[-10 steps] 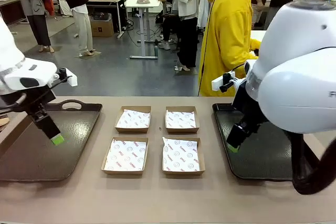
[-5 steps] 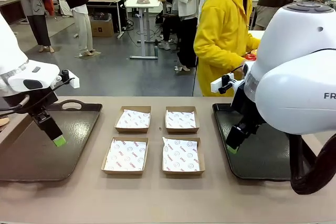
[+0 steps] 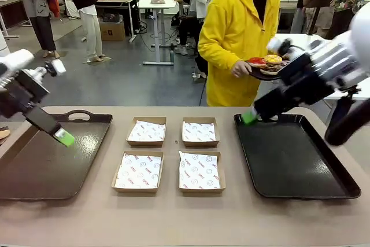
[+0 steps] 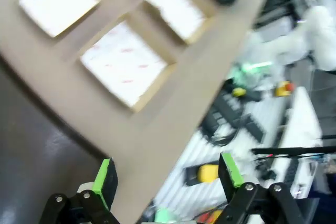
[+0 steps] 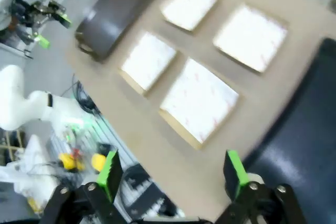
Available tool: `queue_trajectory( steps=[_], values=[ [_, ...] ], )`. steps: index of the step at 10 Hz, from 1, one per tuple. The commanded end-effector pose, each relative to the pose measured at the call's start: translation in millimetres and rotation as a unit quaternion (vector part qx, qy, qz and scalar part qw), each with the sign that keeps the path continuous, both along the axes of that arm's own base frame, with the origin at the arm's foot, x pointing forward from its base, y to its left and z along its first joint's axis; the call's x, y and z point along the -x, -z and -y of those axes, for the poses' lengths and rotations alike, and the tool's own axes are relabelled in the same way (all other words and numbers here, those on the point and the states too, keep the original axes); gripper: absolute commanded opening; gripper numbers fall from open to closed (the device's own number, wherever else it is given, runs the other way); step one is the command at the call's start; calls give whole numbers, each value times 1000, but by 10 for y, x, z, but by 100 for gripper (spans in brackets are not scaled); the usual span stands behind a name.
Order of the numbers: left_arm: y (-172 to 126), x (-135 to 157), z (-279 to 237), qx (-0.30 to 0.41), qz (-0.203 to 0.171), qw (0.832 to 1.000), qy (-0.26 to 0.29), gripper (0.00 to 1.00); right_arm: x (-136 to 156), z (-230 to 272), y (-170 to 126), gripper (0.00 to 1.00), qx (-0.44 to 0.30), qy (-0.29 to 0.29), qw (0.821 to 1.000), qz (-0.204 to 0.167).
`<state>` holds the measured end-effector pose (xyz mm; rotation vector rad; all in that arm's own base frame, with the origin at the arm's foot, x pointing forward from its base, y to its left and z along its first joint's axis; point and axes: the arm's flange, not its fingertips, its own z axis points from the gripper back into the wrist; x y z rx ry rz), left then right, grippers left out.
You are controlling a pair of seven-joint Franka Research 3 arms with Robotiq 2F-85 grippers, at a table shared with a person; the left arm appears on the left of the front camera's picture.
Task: Individually package the donuts and arrange them on the tray.
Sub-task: Pick up one Paper togo box.
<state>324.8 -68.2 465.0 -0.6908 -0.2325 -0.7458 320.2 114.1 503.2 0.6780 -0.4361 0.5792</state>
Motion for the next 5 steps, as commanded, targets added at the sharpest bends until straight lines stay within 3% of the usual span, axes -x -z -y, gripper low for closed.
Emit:
queue_trajectory(
  steps=[1,3,4,5],
  values=[
    [47,-93,-308,235,-121,964,-32,100,376,411,519,100,-271,0,962,-32],
    [186,-194,-668,348,-184,918,-37,100,429,800,668,100,-377,0,925,-51],
    [283,-225,-846,393,-223,892,-31,100,451,968,733,100,-401,8,914,-63],
    [358,-249,-1020,409,-238,880,-42,100,471,1095,786,100,-412,20,908,-69]
  ],
)
